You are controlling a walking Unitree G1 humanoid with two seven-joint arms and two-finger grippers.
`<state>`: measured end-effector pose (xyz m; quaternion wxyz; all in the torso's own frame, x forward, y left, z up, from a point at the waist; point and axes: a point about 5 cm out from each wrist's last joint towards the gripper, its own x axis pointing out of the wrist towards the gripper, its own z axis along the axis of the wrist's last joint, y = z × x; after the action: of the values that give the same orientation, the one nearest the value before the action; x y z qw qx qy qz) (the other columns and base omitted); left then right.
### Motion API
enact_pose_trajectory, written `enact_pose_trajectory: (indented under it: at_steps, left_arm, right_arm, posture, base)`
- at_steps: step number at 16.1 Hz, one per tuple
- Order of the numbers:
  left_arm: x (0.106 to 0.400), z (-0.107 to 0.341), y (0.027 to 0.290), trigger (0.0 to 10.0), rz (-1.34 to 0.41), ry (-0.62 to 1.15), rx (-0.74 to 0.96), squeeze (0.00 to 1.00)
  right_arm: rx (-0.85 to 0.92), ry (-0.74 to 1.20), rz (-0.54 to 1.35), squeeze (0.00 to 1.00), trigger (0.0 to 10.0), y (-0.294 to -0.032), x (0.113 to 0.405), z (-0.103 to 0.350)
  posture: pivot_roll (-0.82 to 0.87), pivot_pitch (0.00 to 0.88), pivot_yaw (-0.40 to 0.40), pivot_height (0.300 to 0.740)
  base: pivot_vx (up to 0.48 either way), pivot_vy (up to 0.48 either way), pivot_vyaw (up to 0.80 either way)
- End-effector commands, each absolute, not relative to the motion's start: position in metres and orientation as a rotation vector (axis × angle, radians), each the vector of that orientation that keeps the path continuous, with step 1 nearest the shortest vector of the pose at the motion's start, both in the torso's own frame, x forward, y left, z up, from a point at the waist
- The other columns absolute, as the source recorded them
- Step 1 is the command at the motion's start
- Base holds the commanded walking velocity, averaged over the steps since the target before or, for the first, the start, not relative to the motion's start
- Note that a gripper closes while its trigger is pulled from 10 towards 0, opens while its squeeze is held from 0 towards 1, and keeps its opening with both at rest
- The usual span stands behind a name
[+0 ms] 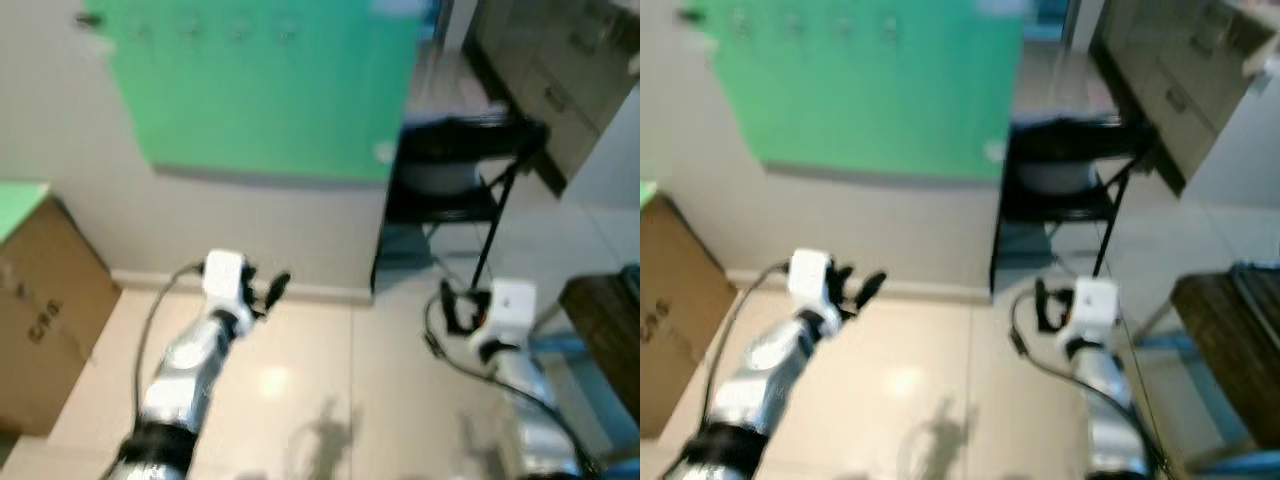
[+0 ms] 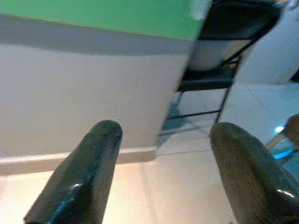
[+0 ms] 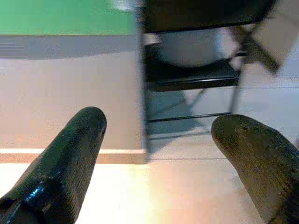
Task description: Hang keys on a hook
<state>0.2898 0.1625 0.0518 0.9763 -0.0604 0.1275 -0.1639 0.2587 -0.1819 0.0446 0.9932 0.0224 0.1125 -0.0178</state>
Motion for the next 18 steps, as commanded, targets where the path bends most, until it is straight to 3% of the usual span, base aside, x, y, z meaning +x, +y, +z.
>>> enact_pose_trajectory:
  at_steps: [1, 17, 18]
  left_arm:
    - [0.292, 0.054, 0.162, 10.0, -0.322, 0.253, -0.127, 1.00]
    - [0.309, 0.065, 0.156, 10.0, -0.329, 0.199, -0.106, 1.00]
    - [0.306, 0.064, 0.153, 10.0, -0.370, 0.189, -0.132, 0.47]
  right_arm:
    - [0.040, 0.230, -0.041, 0.00, 10.0, -0.185, 0.261, 0.045]
    - [0.039, 0.122, -0.112, 0.00, 10.0, -0.190, 0.264, 0.053]
    - [0.037, 0.122, -0.113, 0.00, 10.0, -0.191, 0.263, 0.052]
  posture:
    - [-0.07, 0.000, 0.014, 0.740]
    - [-0.10, 0.000, 0.036, 0.740]
    - [-0.10, 0.000, 0.036, 0.740]
  base:
    - [0.000, 0.461, 0.00]
    - [0.000, 0.462, 0.00]
    - [0.000, 0.000, 0.00]
